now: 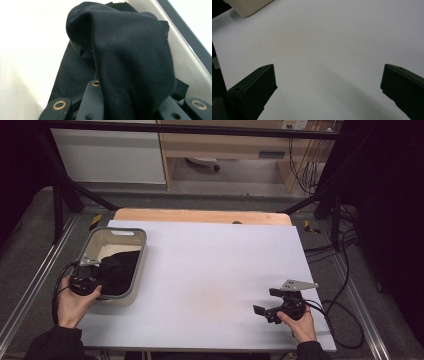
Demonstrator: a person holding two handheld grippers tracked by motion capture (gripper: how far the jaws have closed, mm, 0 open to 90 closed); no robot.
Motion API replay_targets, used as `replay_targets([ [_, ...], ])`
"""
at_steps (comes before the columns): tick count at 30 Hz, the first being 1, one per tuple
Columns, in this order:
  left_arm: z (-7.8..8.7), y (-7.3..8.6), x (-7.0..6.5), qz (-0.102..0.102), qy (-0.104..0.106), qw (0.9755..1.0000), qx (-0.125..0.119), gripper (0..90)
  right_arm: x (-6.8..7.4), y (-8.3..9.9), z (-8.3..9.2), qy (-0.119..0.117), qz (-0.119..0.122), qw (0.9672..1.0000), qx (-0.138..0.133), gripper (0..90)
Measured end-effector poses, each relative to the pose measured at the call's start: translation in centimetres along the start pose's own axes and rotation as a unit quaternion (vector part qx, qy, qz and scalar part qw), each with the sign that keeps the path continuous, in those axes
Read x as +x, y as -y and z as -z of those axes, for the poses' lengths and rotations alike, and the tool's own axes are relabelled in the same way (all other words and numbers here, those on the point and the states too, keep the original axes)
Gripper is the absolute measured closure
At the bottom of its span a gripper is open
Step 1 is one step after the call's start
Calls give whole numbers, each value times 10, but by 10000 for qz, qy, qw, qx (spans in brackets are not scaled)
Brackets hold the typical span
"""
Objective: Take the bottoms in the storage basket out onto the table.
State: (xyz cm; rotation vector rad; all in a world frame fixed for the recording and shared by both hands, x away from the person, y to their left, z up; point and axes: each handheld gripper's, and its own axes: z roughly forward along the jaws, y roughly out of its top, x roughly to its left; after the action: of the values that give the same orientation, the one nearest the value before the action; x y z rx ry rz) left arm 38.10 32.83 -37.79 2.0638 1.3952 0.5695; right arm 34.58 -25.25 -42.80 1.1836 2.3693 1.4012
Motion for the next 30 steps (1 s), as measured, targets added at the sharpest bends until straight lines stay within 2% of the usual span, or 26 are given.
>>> replay_targets([
  [18, 18, -2, 3, 143, 36, 9987, -482, 807, 0, 0, 0, 1, -4, 10000, -4, 7],
  [30, 25, -4, 2, 83, 28, 9976, -687, 808, 0, 0, 0, -6, -3, 10000, -6, 7],
])
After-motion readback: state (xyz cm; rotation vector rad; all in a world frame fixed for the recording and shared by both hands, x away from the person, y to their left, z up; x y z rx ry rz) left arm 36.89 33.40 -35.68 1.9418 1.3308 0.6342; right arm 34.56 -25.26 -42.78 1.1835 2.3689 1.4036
